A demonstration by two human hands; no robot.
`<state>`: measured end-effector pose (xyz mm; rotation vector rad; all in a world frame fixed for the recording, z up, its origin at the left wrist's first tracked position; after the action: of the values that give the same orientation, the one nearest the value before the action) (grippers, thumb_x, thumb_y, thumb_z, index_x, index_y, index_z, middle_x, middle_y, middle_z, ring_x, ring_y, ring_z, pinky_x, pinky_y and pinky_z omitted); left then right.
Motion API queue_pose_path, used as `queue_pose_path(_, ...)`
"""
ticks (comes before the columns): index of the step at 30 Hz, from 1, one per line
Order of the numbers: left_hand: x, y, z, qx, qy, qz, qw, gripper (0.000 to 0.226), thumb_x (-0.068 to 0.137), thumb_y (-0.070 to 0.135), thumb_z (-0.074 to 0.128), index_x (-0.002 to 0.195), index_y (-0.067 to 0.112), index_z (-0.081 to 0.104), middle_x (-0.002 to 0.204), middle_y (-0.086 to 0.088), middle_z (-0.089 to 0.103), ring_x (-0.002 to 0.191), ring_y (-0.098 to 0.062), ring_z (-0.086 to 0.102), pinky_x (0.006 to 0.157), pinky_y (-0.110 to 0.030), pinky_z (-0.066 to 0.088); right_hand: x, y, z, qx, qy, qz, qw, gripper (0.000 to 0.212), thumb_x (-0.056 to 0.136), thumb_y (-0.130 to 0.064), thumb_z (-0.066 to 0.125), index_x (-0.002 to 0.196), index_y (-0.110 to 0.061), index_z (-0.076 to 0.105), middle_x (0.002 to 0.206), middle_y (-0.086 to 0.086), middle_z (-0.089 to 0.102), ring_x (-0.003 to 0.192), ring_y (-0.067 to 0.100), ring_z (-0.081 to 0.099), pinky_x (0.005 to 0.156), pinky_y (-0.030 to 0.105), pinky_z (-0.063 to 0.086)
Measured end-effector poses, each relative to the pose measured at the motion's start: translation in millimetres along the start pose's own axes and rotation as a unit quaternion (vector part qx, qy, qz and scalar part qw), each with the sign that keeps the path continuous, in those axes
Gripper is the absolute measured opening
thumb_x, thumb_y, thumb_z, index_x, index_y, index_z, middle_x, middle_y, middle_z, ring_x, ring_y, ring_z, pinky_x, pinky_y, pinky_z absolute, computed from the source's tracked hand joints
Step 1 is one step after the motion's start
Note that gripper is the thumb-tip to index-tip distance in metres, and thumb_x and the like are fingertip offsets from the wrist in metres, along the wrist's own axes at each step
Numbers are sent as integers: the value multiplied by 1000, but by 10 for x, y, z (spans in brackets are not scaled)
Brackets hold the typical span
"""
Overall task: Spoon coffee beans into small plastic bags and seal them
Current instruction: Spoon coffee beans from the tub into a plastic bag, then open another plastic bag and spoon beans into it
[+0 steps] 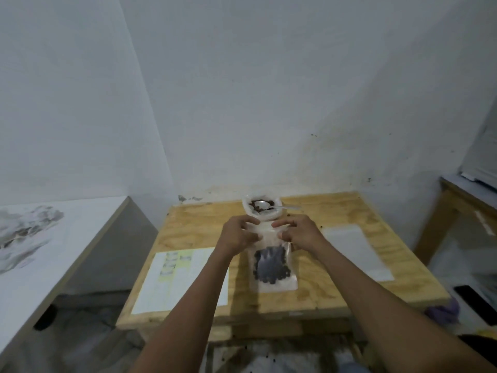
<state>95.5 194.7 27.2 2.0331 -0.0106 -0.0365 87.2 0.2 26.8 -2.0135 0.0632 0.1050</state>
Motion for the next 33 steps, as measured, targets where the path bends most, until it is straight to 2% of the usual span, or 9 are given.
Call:
queue_pose_path(2,-38,-105,46,55,2,-9,998,38,70,9,91,105,13,76,98,-6,63,87,-27,65,72,-38,61,-10,113,63,-38,0,2,999,28,87,2,71,102,-19,82,88,5,69,70,15,62,56,24,49)
queue_pose_path(5,-57,-195,114,138,-1,-4,990,40,73,14,90,110,14,75,112,-7,65,97,-17,58,66,-15,43,-22,219,160,-102,-1,-4,995,30,86,-3,75,103,-26,81,94,3,68,74,14,60,64,27,48)
queue_pose_path(11,-59,-153,208,271,-7,23,962,43,76,23,86,116,18,72,119,-8,60,110,-23,57,79,-28,43,10,230,272,-202,21,-40,978,34,82,-9,78,105,-34,78,116,-1,66,102,18,64,77,30,53)
queue_pose_path(15,-44,36,275,294,15,64,954,41,78,24,85,116,17,71,123,-9,59,117,-27,54,84,-31,45,57,193,115,-156,72,-25,985,26,83,-18,81,104,-32,76,126,0,65,109,18,63,89,38,56)
queue_pose_path(20,-29,477,646,242,30,112,963,30,85,27,80,112,17,74,114,-5,69,106,-22,63,77,-29,44,61,194,-533,-124,159,2,979,20,87,-18,78,103,-30,76,113,-1,72,97,19,68,82,37,59)
queue_pose_path(23,2,658,1076,206,-11,96,974,33,87,31,78,114,15,70,103,-7,73,95,-23,69,81,-35,54,43,362,-975,-120,186,39,974,15,87,-17,75,93,-31,72,106,1,74,87,21,68,76,33,57)
queue_pose_path(26,34,762,1452,182,-14,77,980,36,87,34,78,115,14,69,109,-10,73,99,-26,70,86,-37,55,-51,609,-1399,-141,236,84,958,13,88,-20,74,98,-29,73,111,1,72,90,23,66,71,28,48)
queue_pose_path(30,28,798,1818,183,-4,45,982,48,90,36,75,126,8,62,118,-13,67,107,-30,66,84,-34,51,-154,914,-1712,-201,263,123,936,38,87,-34,79,122,-26,70,129,5,66,112,29,65,81,34,52)
queue_pose_path(33,-4,833,1963,210,4,37,977,44,92,35,74,119,4,59,113,-11,60,104,-30,63,75,-34,45,-204,1091,-1767,-229,251,150,928,50,87,-37,79,132,-18,65,135,8,63,119,32,62,85,38,53)
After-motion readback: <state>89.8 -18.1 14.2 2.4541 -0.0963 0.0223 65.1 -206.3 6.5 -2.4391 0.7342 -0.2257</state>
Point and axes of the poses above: each hand's wrist, its own x-axis towards the middle knuckle, its own z-axis out of the palm, y = z × x, the point moved 10 cm from there along x, towards the middle knuckle
